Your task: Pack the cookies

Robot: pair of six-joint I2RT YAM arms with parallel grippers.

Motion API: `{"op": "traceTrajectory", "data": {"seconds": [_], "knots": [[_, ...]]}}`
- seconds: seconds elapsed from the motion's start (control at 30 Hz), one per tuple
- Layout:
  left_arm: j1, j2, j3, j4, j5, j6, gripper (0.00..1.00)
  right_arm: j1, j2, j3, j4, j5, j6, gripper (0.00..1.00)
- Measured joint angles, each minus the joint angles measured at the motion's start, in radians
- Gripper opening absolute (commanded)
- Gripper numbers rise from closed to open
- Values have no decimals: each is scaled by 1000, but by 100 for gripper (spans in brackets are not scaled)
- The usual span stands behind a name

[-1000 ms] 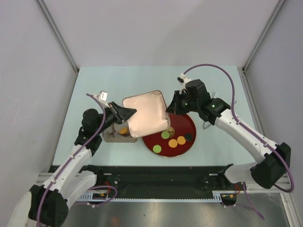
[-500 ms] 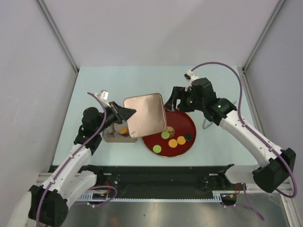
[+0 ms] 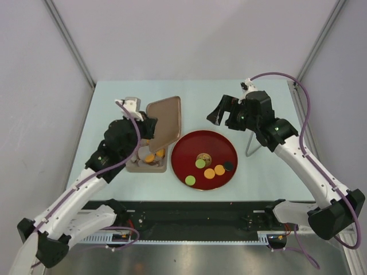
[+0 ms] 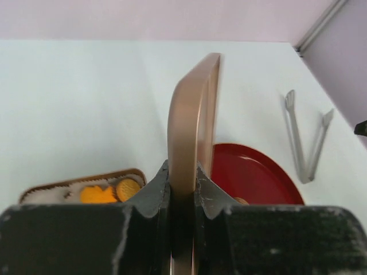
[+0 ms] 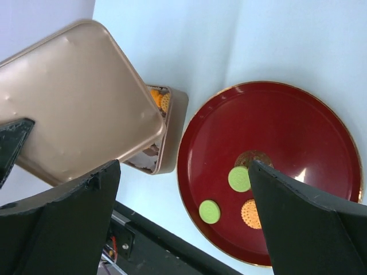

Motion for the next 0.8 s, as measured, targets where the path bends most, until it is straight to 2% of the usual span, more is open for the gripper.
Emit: {"op": "traceTrajectory", "data": {"seconds": [0.17,0.27,0.37,0.5,0.63,0.8], "knots": [[-291,60,64,30,-449,306,0,-19,0,-8,72,-78,38,100],[-459,134,23,209,-696,592,0,-34,2,-7,125,-157,69,100],[-579,220,-60,457,-858,885,0,-43,9,-7,157,-212,82,100],[-679,370,-139,797,-988,1260,0,-51,17,-7,164,-247,91,100],[-760,515,-156,1147,-1048,1606,1,-64,37,-7,164,-277,91,100],[-840,700,-148,1352,-1056,1944,0,-69,92,-7,147,-295,90,99]]}}
